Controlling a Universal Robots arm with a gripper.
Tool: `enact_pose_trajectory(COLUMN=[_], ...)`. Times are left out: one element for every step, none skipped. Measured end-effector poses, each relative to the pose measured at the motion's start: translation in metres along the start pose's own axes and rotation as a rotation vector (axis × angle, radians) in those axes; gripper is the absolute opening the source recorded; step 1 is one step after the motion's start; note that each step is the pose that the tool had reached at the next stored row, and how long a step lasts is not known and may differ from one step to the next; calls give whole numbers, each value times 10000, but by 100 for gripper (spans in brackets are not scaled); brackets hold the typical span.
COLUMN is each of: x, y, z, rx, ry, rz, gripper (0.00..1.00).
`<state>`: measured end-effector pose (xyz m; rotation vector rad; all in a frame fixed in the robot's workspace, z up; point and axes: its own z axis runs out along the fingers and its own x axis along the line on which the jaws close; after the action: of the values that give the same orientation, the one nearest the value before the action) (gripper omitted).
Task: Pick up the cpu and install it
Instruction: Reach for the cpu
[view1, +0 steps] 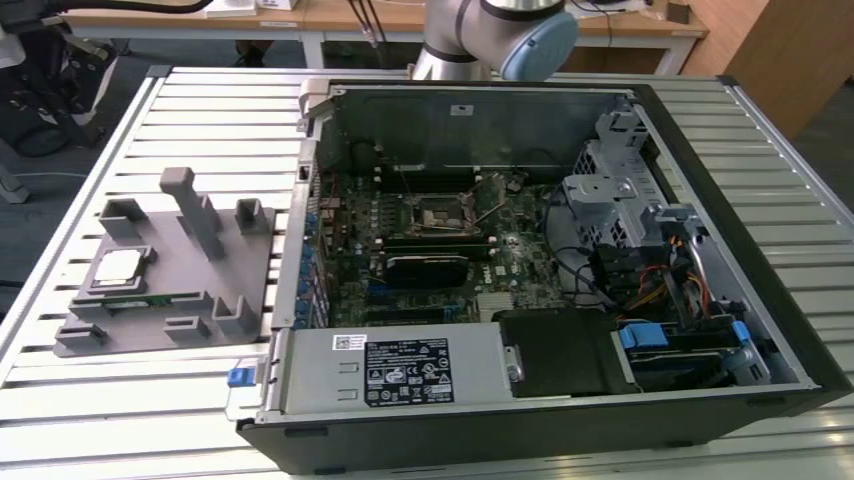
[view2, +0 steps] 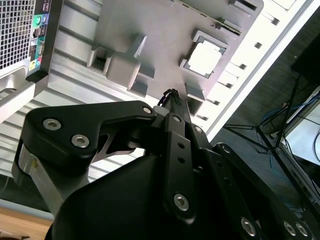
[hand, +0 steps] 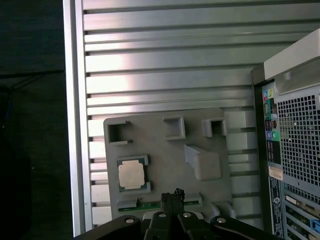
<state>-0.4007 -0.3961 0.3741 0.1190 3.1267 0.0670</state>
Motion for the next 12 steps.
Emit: enact_pose_trajectory(x=[16, 31, 45, 61, 76, 91, 106, 121, 135, 150, 165, 179], y=[-1, -3, -4, -5, -5, -6, -8, -9, -10, -11, -11, -12], z=[1, 2, 2, 3, 4, 5, 6, 7, 7, 8, 8, 9], rx=[0, 0, 0, 0, 0, 1, 0, 0, 0, 1, 1, 1], ry=[1, 3, 5, 6, 8, 10, 11, 12, 14, 16, 18, 19], rz=[0, 0, 0, 0, 0, 1, 0, 1, 0, 0, 1, 0], gripper=[11, 11, 11, 11, 11, 11, 11, 11, 11, 11, 11, 11])
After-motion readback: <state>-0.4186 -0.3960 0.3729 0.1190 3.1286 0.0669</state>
